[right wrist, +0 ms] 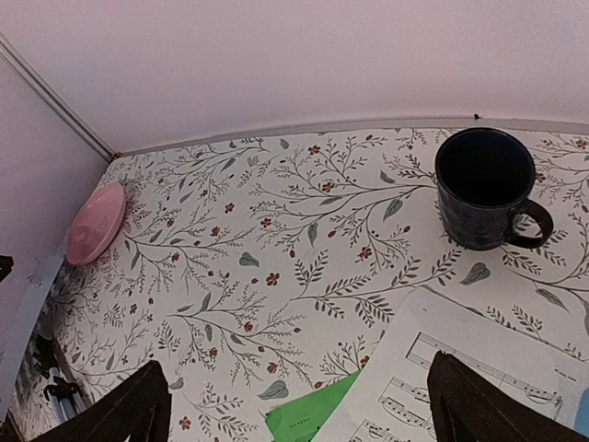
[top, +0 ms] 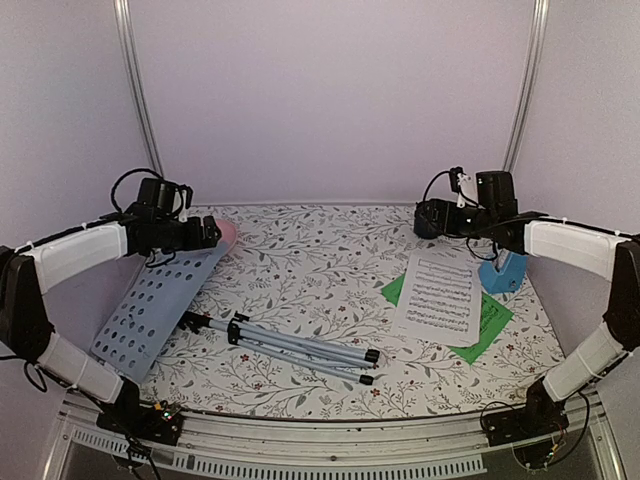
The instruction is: Set up the instrument practice props
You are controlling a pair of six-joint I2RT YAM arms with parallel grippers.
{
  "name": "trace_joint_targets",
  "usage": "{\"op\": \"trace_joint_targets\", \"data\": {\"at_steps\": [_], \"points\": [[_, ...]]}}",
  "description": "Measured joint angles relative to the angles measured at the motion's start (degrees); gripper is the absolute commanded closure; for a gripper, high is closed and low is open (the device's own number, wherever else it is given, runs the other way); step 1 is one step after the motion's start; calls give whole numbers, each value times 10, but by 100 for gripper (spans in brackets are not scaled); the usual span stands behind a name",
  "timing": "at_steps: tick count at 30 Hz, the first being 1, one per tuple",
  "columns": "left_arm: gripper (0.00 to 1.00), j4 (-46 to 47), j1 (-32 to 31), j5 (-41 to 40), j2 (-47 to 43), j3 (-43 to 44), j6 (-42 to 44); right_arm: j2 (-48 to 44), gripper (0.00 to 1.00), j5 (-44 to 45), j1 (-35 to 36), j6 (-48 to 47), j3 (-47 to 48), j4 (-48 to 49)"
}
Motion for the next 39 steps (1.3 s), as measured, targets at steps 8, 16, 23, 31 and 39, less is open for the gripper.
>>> {"op": "trace_joint_targets", "data": {"at_steps": [8, 16, 23, 31, 39], "points": [[1, -64, 9, 36, -16, 2, 21, 31, 1, -44, 21, -1, 0, 71], [1, -152, 12, 45, -95, -2, 54, 41, 1, -32, 24, -9, 0, 122], [3, -212, 14, 33, -84, -2, 74, 43, 1, -56, 21, -25, 0, 155], [15, -249, 15, 67, -44, -2, 83, 45, 1, -106, 20, -22, -3, 200], [33, -247, 15, 82, -21, -3, 87, 47, 1, -135, 18, -13, -5, 231]]}}
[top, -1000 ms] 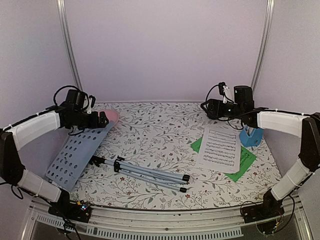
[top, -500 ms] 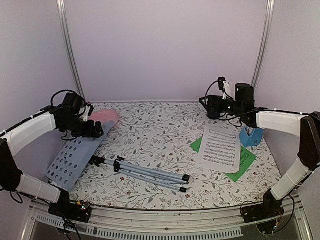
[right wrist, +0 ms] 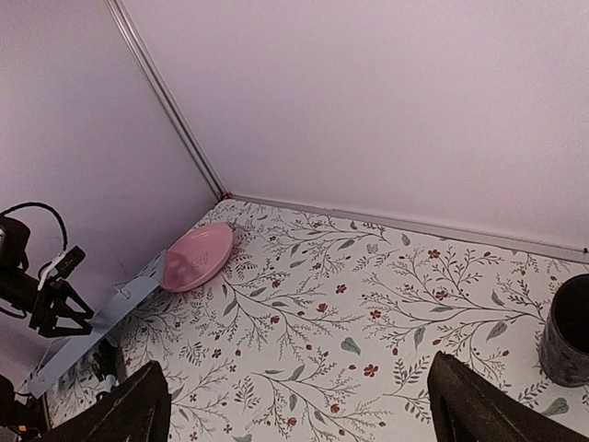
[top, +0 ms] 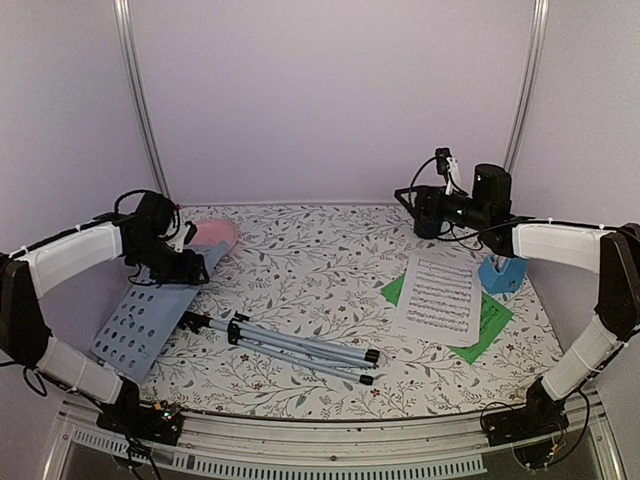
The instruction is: Set up the instrument practice props
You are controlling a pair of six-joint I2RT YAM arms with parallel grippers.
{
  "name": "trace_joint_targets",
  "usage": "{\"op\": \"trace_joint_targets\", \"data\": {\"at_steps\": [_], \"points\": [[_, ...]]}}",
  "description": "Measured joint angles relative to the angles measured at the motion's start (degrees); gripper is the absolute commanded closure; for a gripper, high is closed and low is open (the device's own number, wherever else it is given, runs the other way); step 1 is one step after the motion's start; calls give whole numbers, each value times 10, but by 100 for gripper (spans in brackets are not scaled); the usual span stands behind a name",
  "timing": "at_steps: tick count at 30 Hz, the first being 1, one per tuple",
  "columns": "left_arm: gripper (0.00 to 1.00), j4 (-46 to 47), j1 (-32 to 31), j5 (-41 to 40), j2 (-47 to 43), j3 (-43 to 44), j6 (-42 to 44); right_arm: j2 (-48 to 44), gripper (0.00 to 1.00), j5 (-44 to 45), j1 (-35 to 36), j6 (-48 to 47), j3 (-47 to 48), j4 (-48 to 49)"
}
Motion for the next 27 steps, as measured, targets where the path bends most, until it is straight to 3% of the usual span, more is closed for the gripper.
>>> {"op": "trace_joint_targets", "data": {"at_steps": [8, 14, 20, 27], "points": [[51, 12, -6, -1, 24, -9, -7, 5, 1, -21, -2, 12, 0, 16], [72, 34, -7, 1, 47, -21, -7, 19, 1, -49, -2, 18, 0, 26], [98, 41, -7, -17, 51, -25, -4, 23, 1, -63, -2, 25, -1, 37], [100, 24, -21, -41, 51, -21, 7, 24, 1, -57, -2, 33, -1, 48]]}}
